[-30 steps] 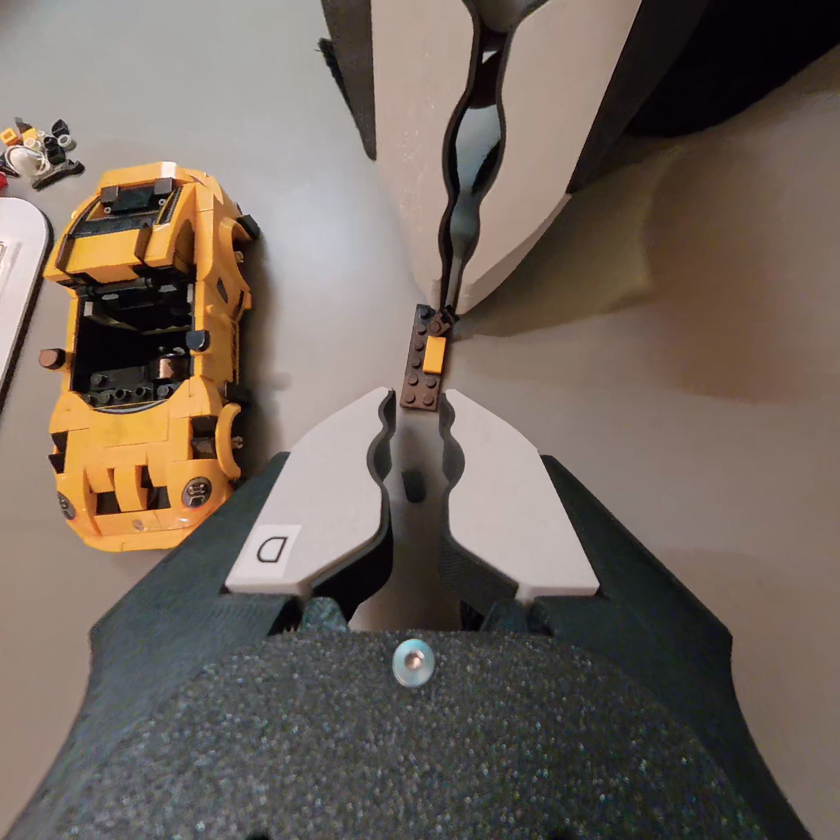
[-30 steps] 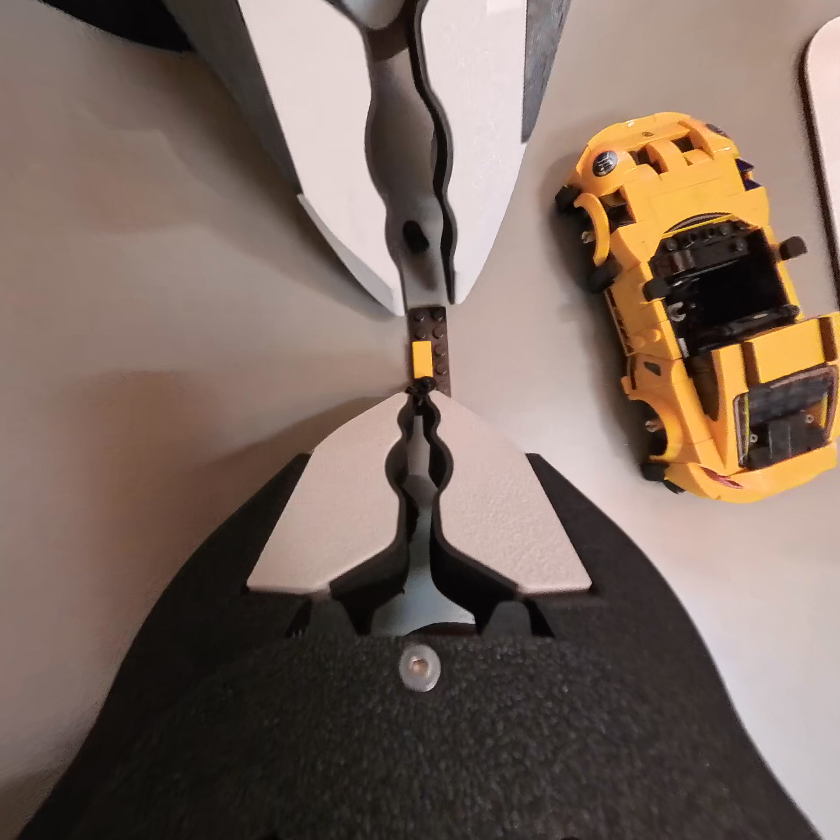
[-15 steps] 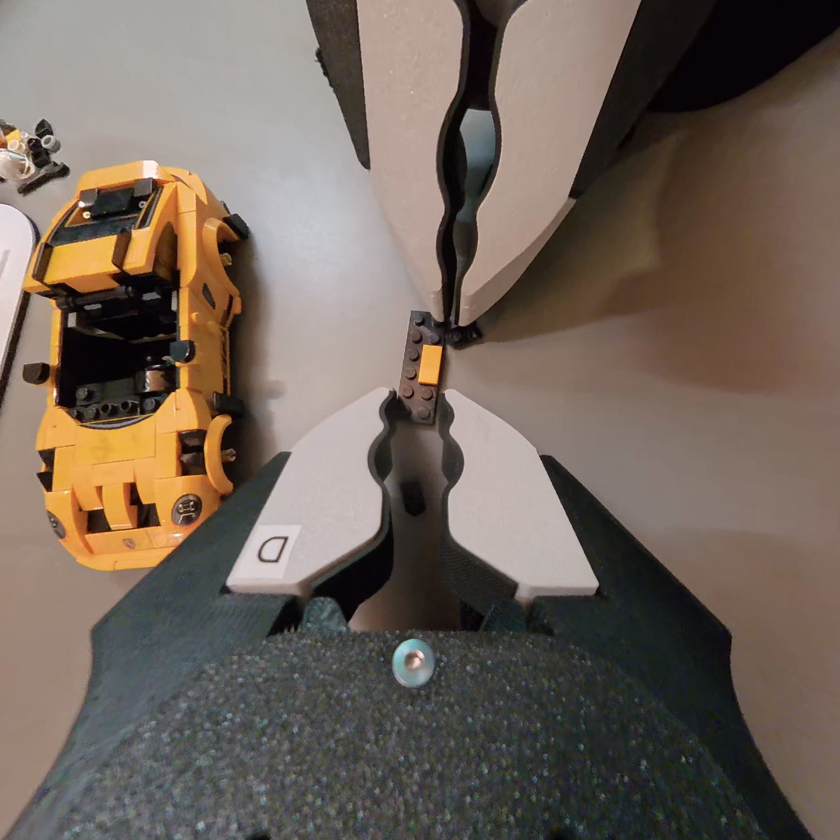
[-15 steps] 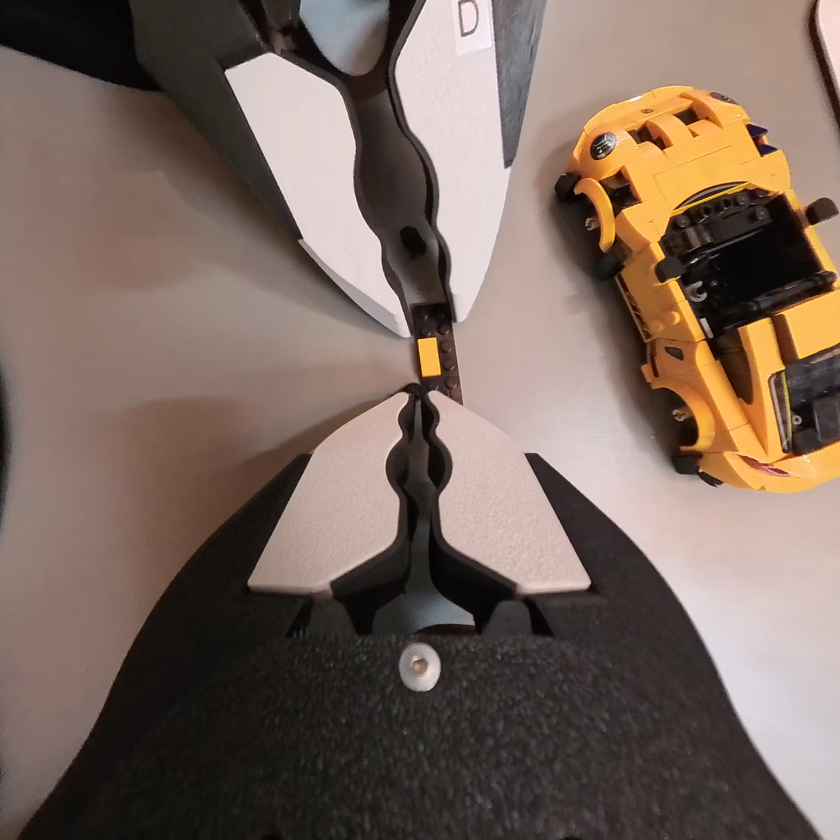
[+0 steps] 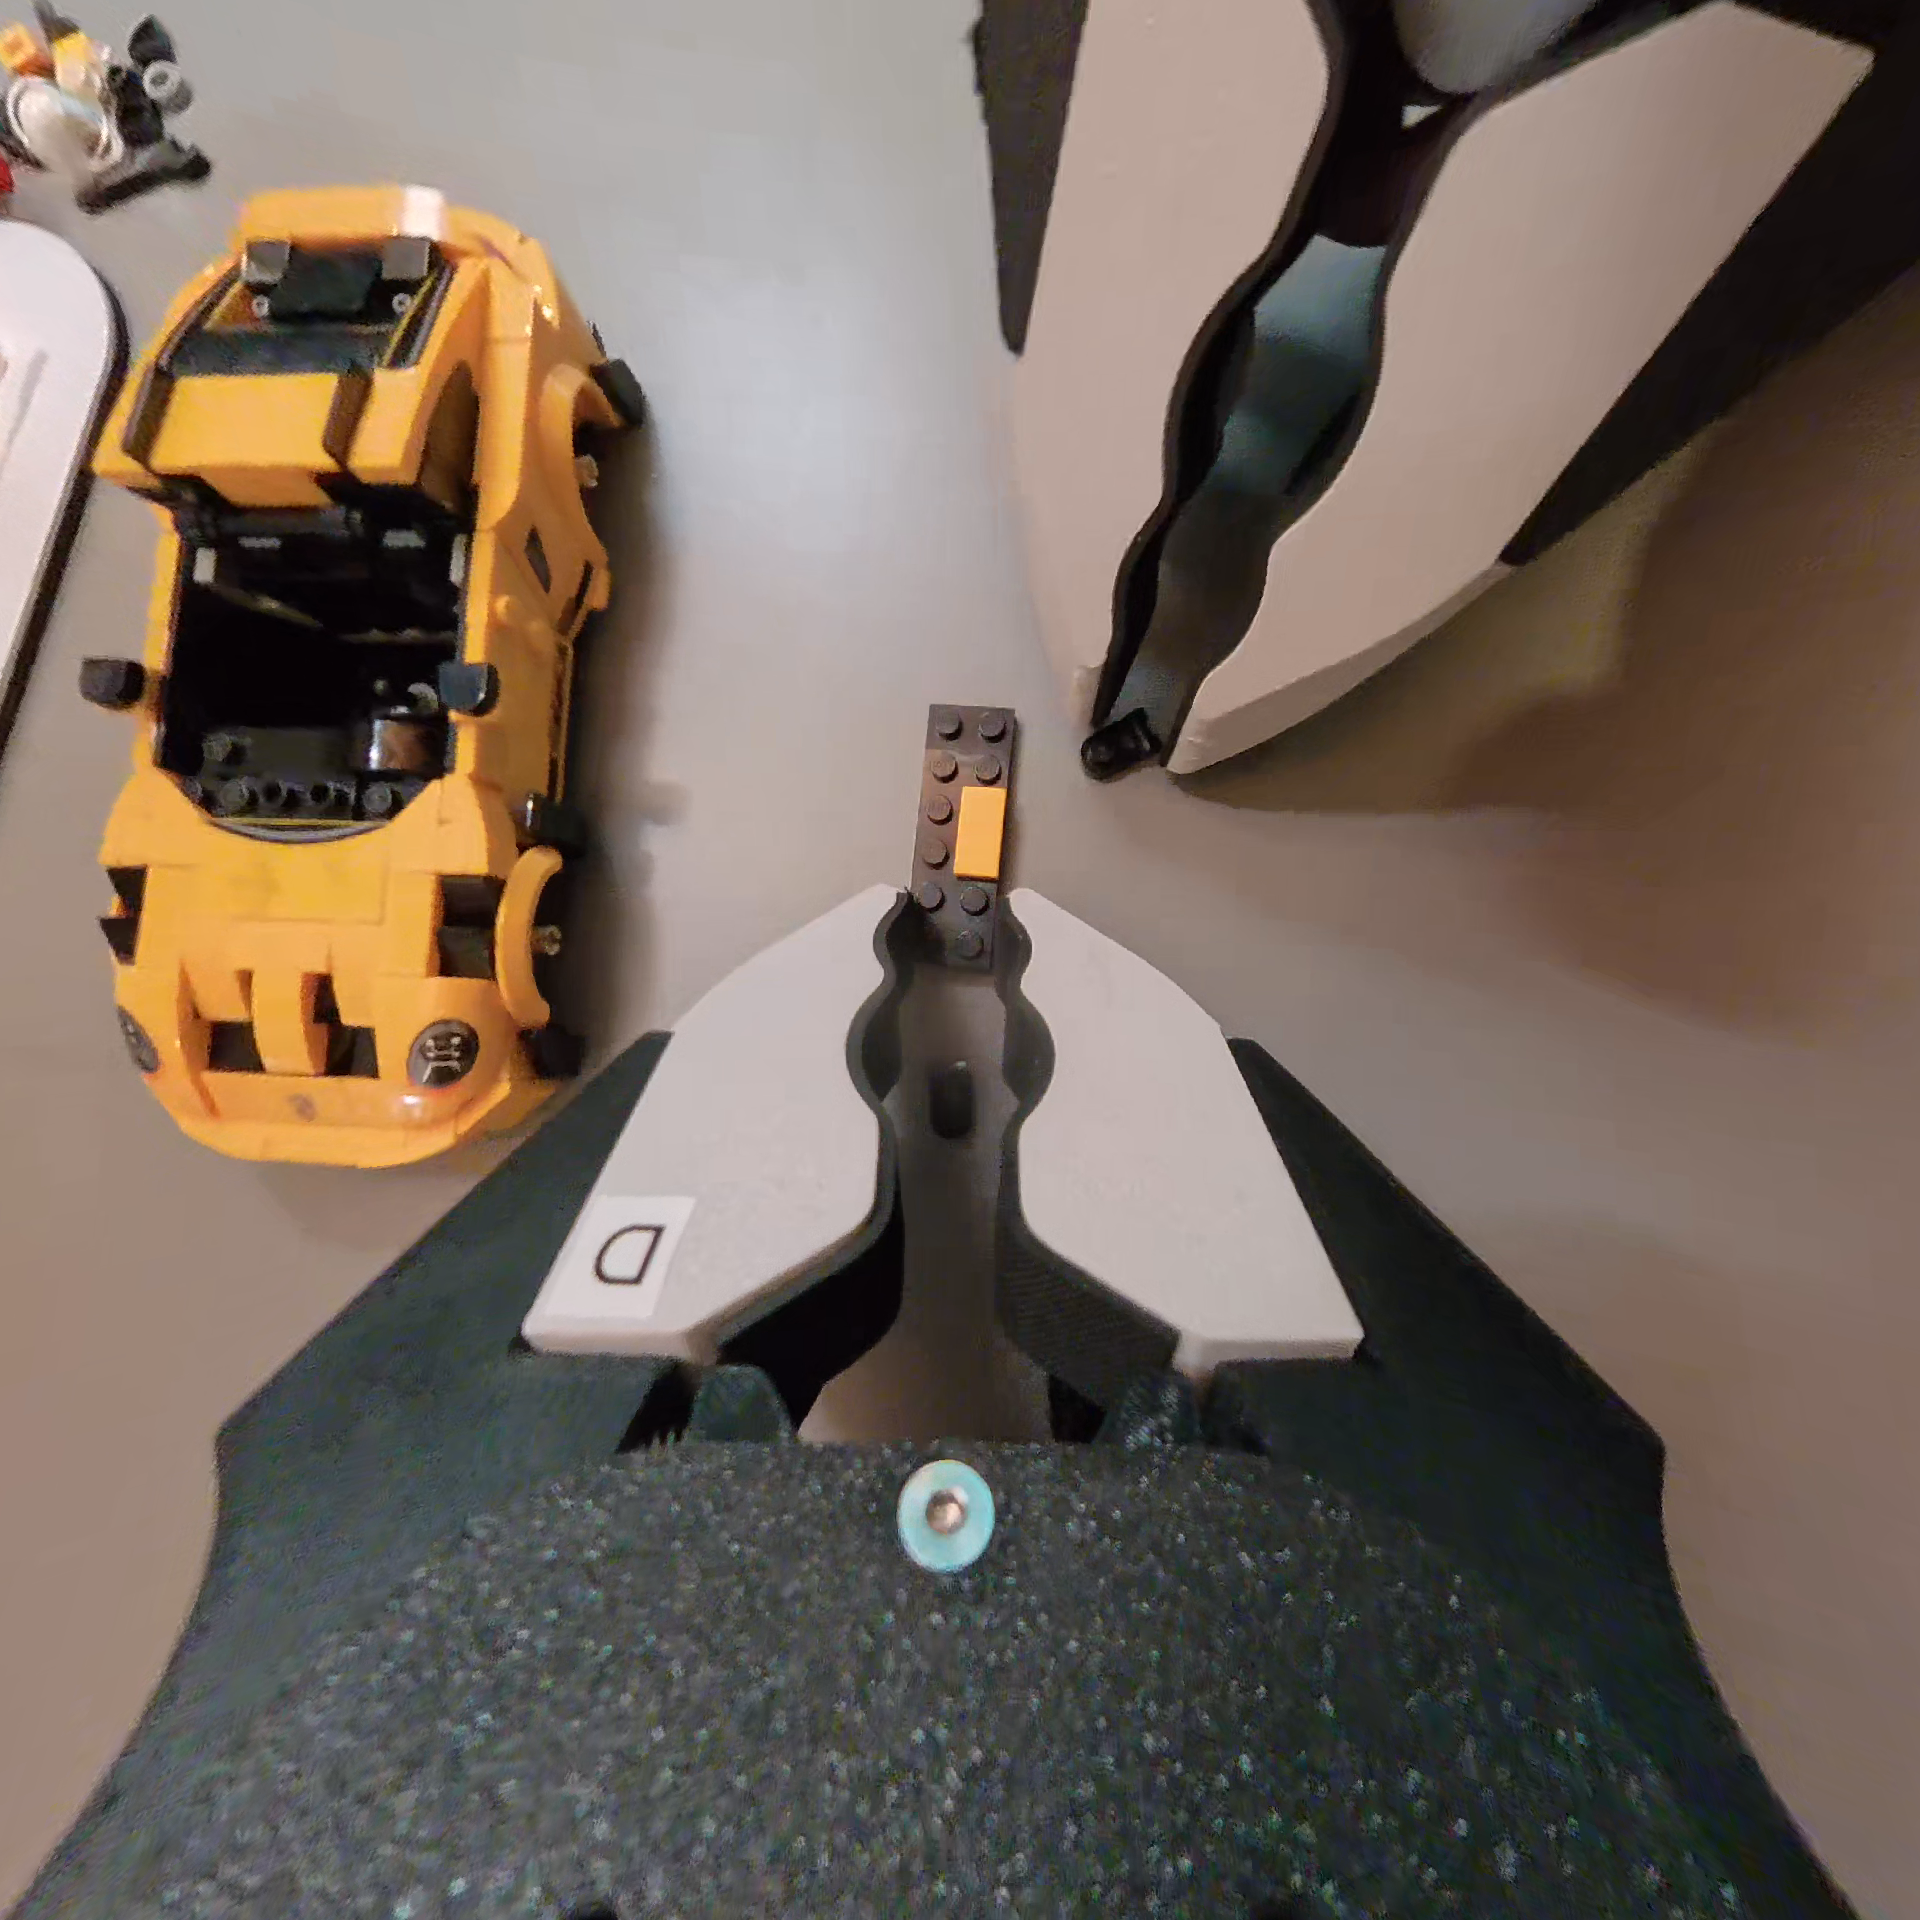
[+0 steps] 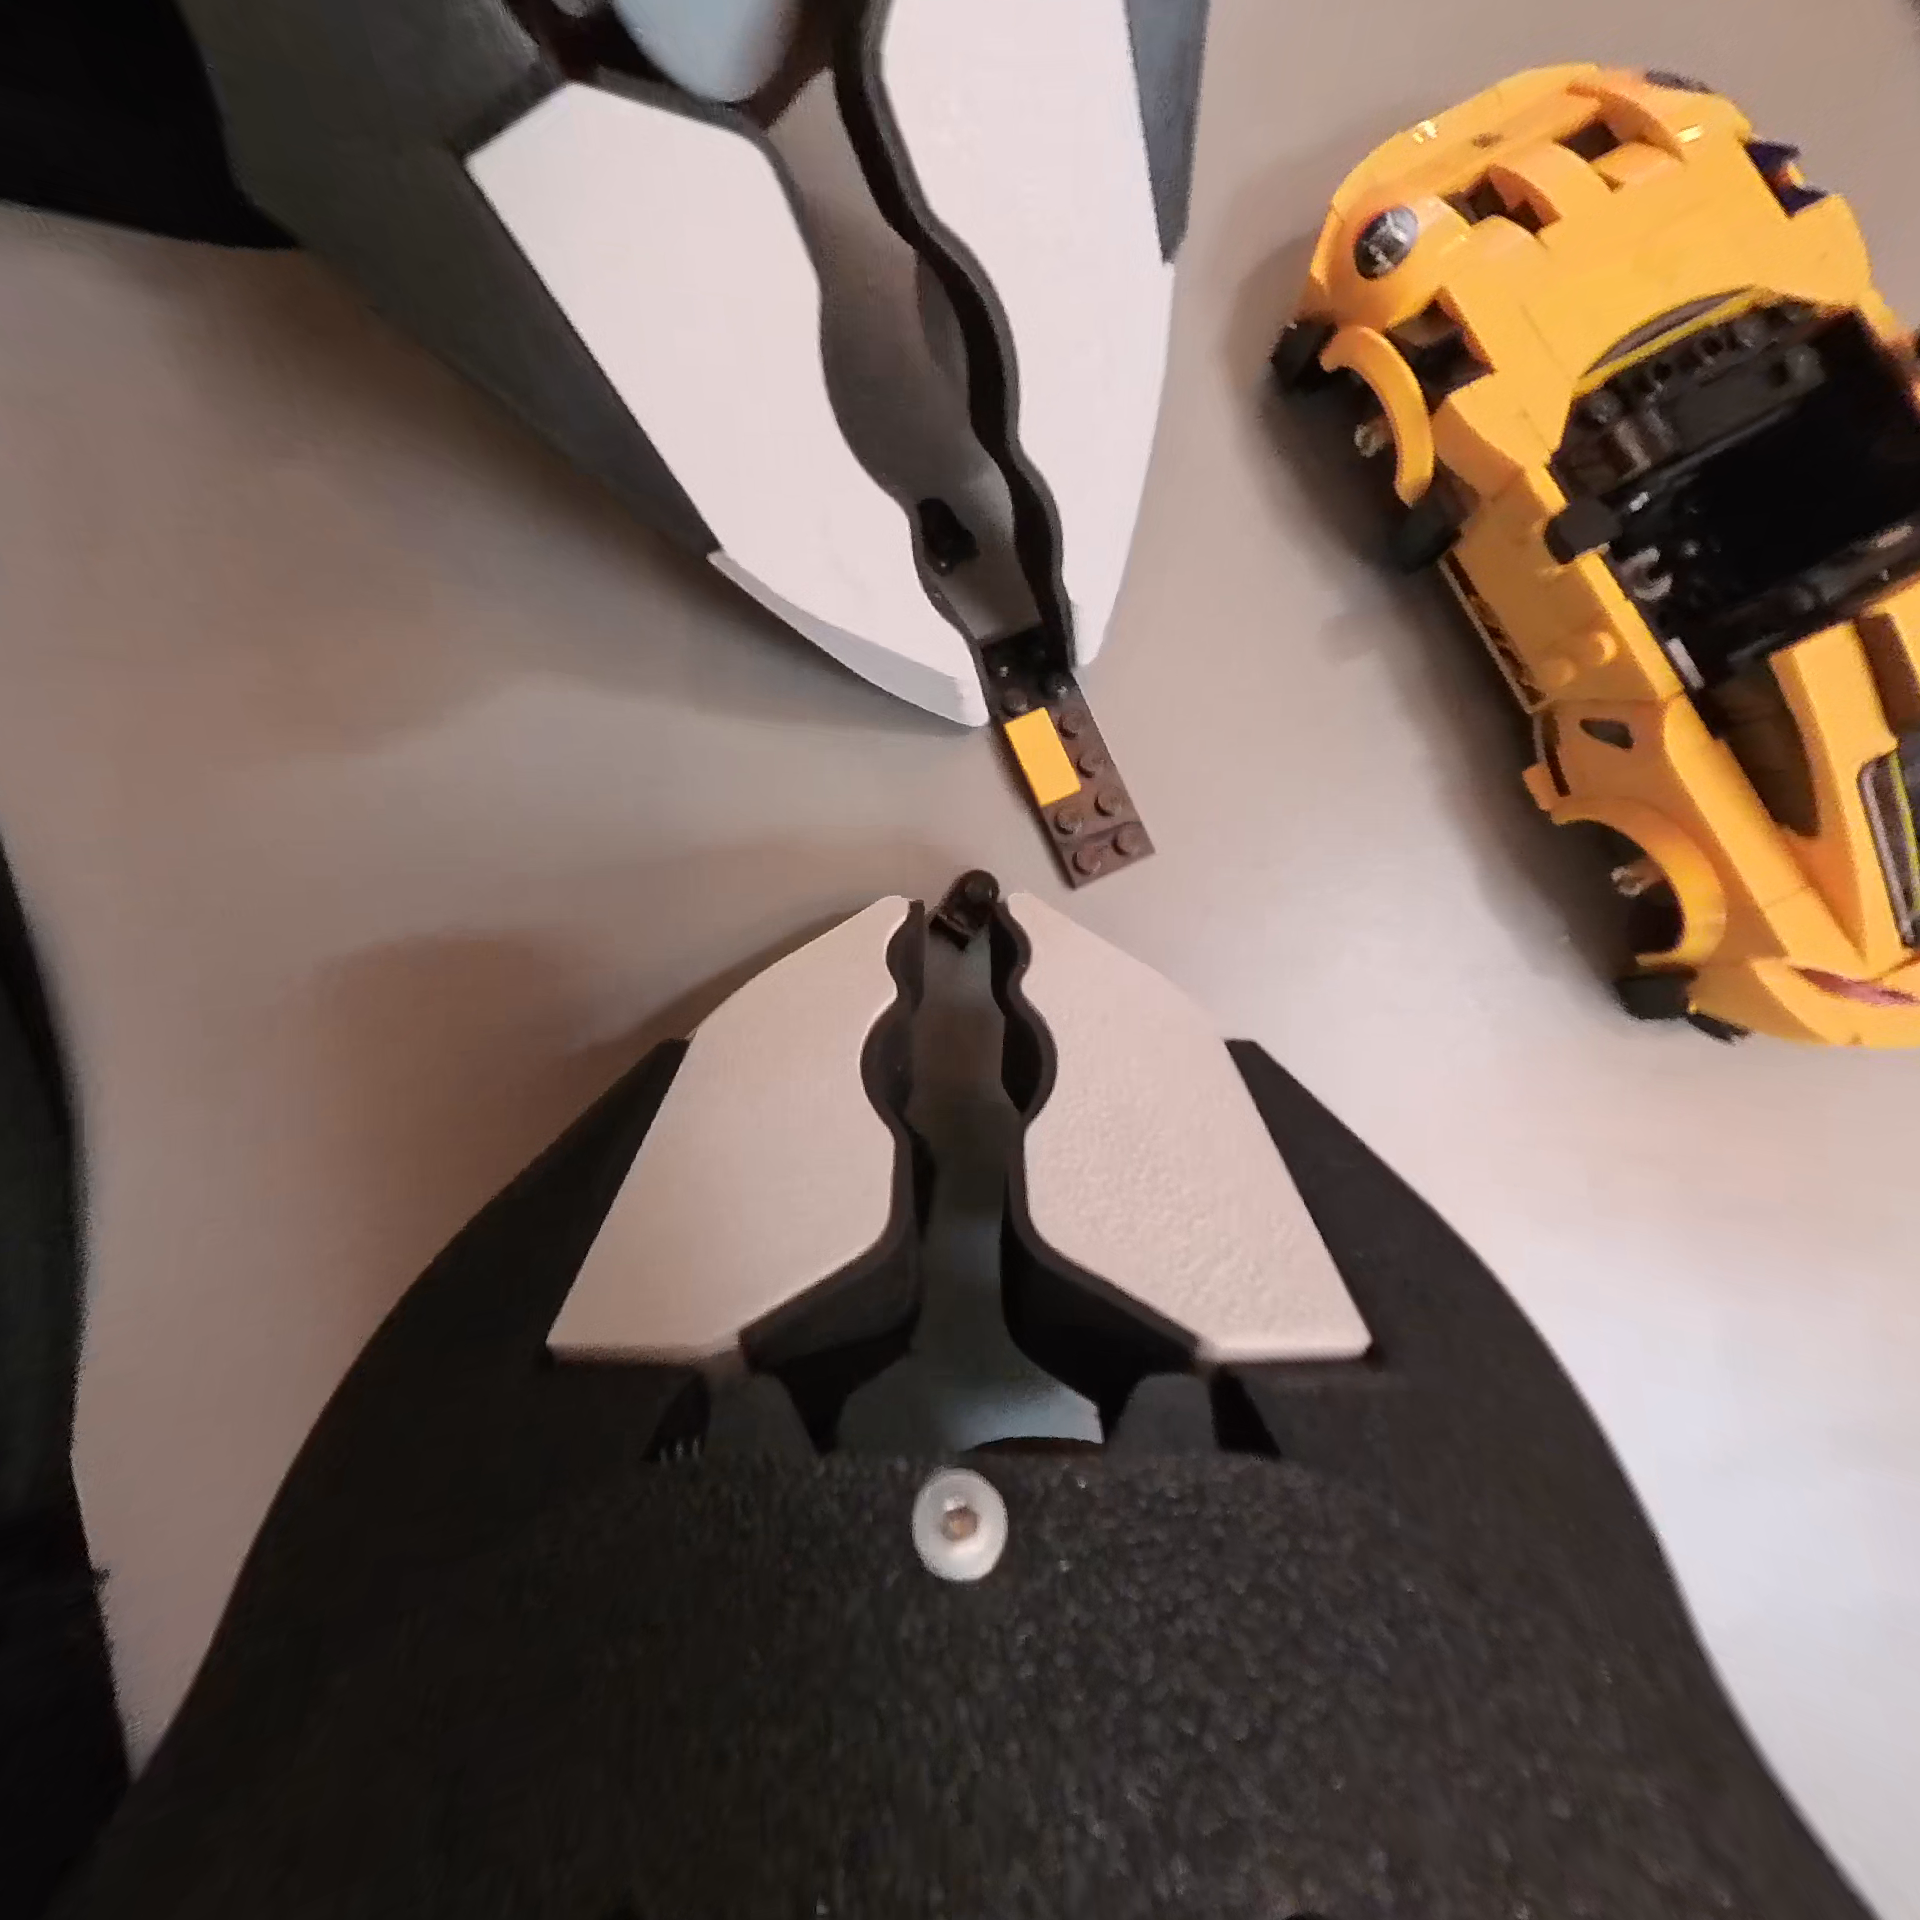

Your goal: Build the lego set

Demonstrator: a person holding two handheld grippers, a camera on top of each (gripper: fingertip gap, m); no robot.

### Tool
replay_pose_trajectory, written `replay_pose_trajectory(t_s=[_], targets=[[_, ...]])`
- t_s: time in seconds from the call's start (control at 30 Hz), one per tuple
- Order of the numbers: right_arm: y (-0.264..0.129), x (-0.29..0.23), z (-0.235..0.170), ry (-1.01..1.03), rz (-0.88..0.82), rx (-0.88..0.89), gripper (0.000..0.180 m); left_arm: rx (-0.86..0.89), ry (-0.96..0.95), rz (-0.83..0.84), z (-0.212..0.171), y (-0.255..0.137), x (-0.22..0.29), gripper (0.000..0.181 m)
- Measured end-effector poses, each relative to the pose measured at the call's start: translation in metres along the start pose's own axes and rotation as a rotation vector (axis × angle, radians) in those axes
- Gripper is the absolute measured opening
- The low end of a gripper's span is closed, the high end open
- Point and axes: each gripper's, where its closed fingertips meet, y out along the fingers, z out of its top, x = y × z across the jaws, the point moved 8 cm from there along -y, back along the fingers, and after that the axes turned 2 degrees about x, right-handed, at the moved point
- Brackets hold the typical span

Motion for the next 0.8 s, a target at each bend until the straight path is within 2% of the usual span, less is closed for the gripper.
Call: replay_pose_trajectory(t_s=[0.17, 0.27, 0.37, 0.67, 0.8], targets=[[0.001, -0.006, -0.003, 0.116, -0.071, 0.009, 0.014, -0.036, -0.042, 0.002, 0.002, -0.002, 0.006, 0.018], [0.002, -0.005, -0.002, 0.155, -0.126, 0.008, 0.008, -0.041, -0.060, -0.055, 0.002, -0.003, 0.012, 0.018], [0.002, -0.007, -0.001, 0.155, -0.144, -0.004, 0.008, -0.027, -0.081, -0.126, 0.003, -0.006, 0.018, 0.018], [-0.008, 0.000, 0.005, 0.163, -0.149, 0.045, 0.007, -0.008, -0.105, -0.118, 0.000, -0.004, 0.011, 0.017], [-0.002, 0.002, 0.004, 0.169, -0.143, 0.024, 0.007, -0.004, -0.104, -0.134, 0.001, -0.002, 0.013, 0.016]])
